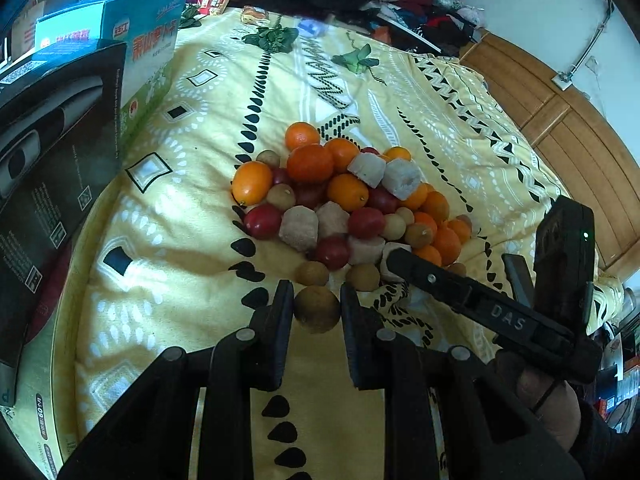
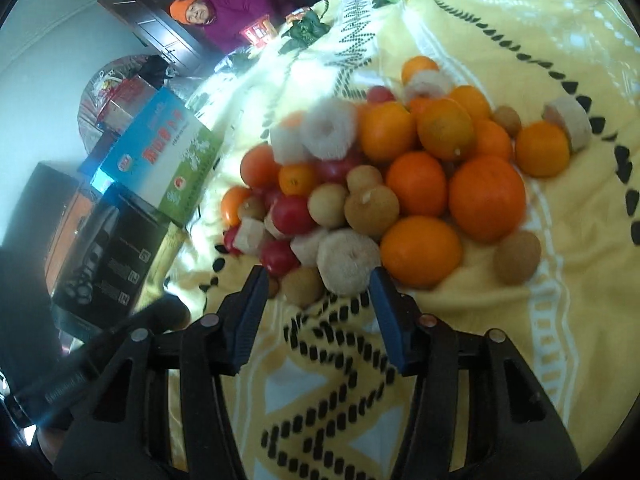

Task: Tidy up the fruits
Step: 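Grasp a brown kiwi with the left tool while the right tool grasps a white root chunk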

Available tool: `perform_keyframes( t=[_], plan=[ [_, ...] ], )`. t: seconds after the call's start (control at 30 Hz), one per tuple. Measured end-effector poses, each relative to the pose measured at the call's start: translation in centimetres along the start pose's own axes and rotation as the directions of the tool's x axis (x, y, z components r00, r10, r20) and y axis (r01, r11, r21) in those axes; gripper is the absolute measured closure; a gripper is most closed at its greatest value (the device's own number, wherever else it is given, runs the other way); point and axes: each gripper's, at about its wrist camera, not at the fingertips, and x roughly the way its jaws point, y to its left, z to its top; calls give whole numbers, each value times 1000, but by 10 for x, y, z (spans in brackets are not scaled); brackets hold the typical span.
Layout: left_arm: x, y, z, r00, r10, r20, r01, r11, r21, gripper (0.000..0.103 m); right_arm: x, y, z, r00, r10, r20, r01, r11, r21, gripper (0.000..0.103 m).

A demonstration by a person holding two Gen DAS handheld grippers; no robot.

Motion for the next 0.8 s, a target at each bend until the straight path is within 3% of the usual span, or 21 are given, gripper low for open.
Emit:
perform_keyframes(
  t=[0.13,0.2,0.3,0.47,0.63,0.7,0.8],
  plan=[
    [-2,1,3,1000,-2,8,2,1000,-5,80,1,8,8,999,-28,27,30,997,-76,50],
    [-2,2,3,1000,0,10,0,1000,-8,80,2,6,13,998,-50,26,52,995,-85,56],
    [-2,2,3,1000,-2,10,2,1000,-7,80,4,8,13,996,-81,20,83,984,-159,58],
    [-1,2,1,1000,-9,5,9,1000,-14,79,9,11,11,996,-95,-3,90,953,-289,57],
    [-3,3,2,1000,-14,6,14,1000,-20,80,19,20,11,992,-120,-44,89,896,-435,55],
    [-8,3,2,1000,-14,17,14,1000,-12,79,9,26,5,995,-73,-75,32,894,-446,49],
    [-15,8,0,1000,-9,29,9,1000,-12,80,-21,47,-24,982,86,-169,-161,850,-502,51]
  ],
)
